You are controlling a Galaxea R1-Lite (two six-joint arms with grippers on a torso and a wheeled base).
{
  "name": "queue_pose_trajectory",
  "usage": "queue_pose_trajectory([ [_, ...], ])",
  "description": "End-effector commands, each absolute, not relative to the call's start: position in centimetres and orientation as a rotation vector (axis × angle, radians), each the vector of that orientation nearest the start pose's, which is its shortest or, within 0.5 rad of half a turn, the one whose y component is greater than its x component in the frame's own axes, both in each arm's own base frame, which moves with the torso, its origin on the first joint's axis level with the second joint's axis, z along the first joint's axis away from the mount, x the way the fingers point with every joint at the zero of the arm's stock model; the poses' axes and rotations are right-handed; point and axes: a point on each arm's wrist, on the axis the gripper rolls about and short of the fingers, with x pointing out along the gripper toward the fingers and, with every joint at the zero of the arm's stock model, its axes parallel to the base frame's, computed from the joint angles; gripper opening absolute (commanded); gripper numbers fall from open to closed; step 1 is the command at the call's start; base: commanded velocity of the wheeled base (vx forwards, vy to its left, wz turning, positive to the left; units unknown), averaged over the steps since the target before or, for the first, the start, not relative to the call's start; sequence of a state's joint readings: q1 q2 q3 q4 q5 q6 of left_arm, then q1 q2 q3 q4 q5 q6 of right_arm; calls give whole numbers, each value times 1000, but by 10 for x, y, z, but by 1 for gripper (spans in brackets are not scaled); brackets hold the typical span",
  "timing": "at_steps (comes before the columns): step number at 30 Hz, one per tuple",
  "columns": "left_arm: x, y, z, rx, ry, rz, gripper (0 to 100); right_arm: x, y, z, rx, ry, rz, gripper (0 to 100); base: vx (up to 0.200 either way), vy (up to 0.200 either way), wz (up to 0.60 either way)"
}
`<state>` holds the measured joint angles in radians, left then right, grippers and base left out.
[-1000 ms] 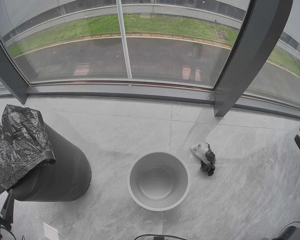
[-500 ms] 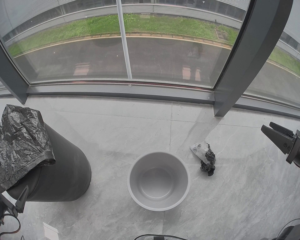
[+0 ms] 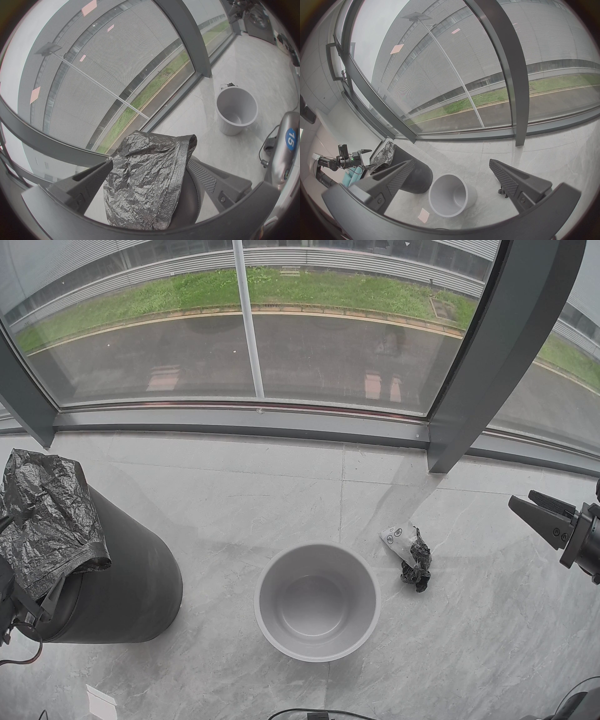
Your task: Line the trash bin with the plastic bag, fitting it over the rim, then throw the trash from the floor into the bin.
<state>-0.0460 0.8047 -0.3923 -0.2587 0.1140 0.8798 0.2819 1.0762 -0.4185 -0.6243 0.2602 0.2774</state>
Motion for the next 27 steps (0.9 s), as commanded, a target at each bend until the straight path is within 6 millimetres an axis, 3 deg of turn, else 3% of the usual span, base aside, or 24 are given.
queue_pose_trajectory([
  [1, 98, -3, 195, 913, 223, -41, 100, 141, 47, 211, 270, 129, 530, 100, 0, 0, 0],
  [18, 124, -16, 194, 954, 256, -160, 100, 147, 46, 206, 272, 158, 512, 100, 0, 0, 0],
  [27, 148, -18, 188, 964, 287, -98, 100, 151, 47, 202, 272, 168, 511, 100, 0, 0, 0],
])
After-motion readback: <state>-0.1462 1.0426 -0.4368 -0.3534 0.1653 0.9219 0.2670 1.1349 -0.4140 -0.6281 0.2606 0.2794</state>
